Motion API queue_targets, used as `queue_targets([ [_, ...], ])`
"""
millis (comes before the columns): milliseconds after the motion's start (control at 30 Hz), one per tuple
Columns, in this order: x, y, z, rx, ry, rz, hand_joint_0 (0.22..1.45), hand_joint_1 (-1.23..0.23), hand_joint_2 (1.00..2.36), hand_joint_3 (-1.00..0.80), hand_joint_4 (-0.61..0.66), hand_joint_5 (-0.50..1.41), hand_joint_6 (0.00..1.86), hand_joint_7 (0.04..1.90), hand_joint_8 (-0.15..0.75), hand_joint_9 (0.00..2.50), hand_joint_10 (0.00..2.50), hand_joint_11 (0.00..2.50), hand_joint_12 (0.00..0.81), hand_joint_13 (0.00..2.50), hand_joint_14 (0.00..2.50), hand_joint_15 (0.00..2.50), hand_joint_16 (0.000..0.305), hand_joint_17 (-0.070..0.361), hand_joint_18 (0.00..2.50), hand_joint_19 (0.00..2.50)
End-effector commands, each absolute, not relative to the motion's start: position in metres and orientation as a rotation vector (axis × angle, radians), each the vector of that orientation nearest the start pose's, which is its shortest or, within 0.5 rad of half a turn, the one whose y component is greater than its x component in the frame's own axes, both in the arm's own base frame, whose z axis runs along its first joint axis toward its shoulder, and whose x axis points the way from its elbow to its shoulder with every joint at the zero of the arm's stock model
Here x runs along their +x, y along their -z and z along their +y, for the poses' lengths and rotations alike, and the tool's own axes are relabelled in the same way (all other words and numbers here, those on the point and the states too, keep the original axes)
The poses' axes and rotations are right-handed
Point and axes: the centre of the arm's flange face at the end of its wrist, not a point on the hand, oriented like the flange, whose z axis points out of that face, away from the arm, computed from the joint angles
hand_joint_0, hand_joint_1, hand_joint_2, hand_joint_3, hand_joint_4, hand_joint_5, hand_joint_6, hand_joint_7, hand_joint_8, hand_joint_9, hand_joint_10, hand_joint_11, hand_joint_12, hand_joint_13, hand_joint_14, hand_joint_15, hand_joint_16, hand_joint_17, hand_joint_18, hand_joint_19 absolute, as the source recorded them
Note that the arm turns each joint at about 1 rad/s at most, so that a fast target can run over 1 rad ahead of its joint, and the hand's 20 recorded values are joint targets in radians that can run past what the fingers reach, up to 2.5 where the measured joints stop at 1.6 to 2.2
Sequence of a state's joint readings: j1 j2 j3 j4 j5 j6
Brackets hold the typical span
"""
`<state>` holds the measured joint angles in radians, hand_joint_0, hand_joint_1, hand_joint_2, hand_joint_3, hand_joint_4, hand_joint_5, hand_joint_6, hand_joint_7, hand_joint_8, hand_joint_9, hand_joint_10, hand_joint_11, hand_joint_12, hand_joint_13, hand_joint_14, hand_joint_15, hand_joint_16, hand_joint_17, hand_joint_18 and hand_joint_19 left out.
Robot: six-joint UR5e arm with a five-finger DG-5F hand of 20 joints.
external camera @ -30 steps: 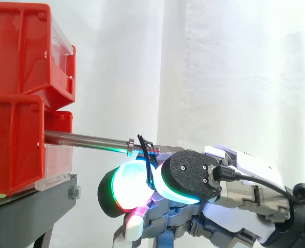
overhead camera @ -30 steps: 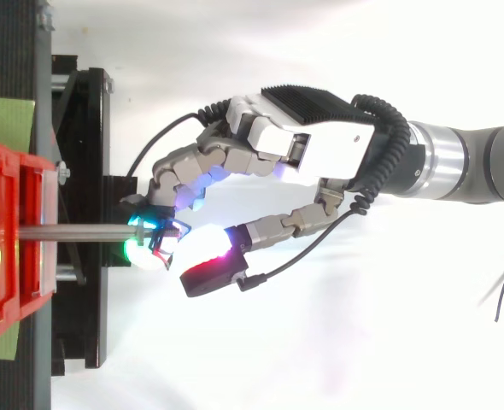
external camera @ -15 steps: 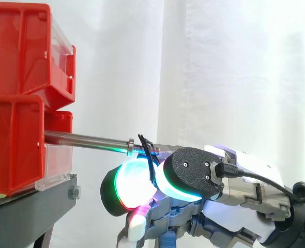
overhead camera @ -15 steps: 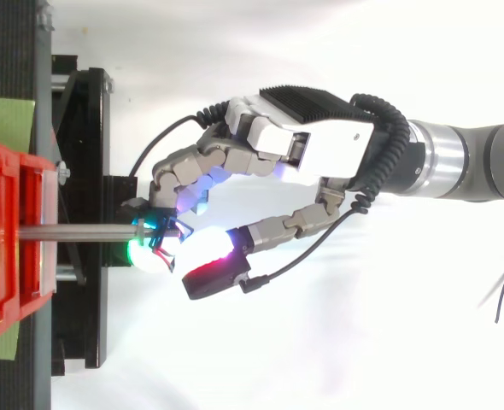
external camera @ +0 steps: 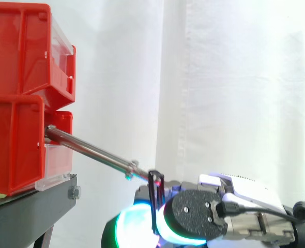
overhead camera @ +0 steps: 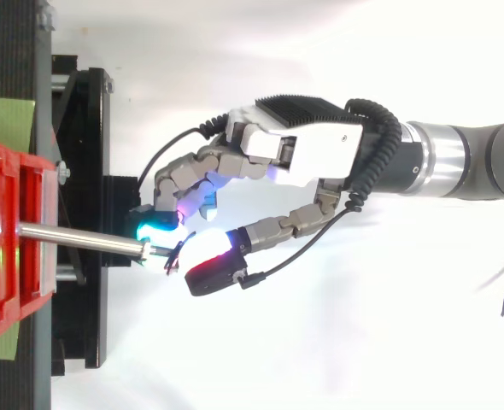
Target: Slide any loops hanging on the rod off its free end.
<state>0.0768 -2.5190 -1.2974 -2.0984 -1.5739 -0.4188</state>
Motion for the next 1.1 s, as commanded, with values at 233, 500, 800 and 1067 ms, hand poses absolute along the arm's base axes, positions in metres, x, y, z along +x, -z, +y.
queue_targets([
  [233,0.782,-0.136,-0.074,0.678,-1.046,1.157,0.63,-0.72,1.0,0.11,0.03,-0.15,0.91,1.26,0.388,0.91,0.01,0.53,0.415,0.96,0.01,0.31,0.068,0.152,1.11,0.72],
  [500,0.776,-0.155,-0.075,0.692,-1.015,1.209,0.62,-0.72,1.0,0.11,0.03,-0.15,0.91,1.26,0.388,0.91,0.01,0.53,0.414,0.96,0.01,0.31,0.068,0.152,1.11,0.72],
  [800,0.768,-0.171,-0.077,0.727,-0.993,1.265,0.62,-0.72,1.0,0.11,0.03,-0.15,0.91,1.26,0.389,0.91,0.01,0.53,0.415,0.96,0.01,0.31,0.068,0.153,1.11,0.72],
  [1067,0.754,-0.198,-0.078,0.778,-0.962,1.347,0.62,-0.72,1.0,0.09,0.04,-0.15,0.91,1.25,0.388,0.9,0.01,0.52,0.415,0.96,0.01,0.31,0.068,0.153,1.11,0.72],
])
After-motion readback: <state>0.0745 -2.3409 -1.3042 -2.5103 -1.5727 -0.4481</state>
